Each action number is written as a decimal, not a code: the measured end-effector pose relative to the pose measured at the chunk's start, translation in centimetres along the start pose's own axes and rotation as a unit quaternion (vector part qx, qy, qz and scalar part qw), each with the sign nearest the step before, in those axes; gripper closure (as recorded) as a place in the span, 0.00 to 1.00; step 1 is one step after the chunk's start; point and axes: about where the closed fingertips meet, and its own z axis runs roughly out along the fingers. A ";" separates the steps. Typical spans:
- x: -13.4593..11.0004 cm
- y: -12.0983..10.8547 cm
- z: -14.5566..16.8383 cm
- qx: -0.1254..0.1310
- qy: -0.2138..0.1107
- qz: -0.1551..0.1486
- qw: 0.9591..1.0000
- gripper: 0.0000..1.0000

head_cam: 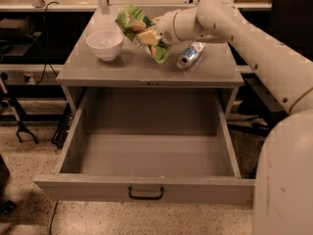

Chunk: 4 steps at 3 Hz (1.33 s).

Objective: Pick green rice chip bag from top drawer and place on counter

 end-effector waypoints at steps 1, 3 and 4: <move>0.3 -0.6 1.9 0.000 -0.002 0.009 1.000 0.42; 0.3 -0.4 2.6 -0.004 -0.002 0.011 1.000 0.00; 0.3 -0.4 2.6 -0.004 -0.002 0.011 1.000 0.00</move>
Offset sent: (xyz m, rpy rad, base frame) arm 0.0168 0.0107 -0.0081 0.0133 0.0129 -0.0067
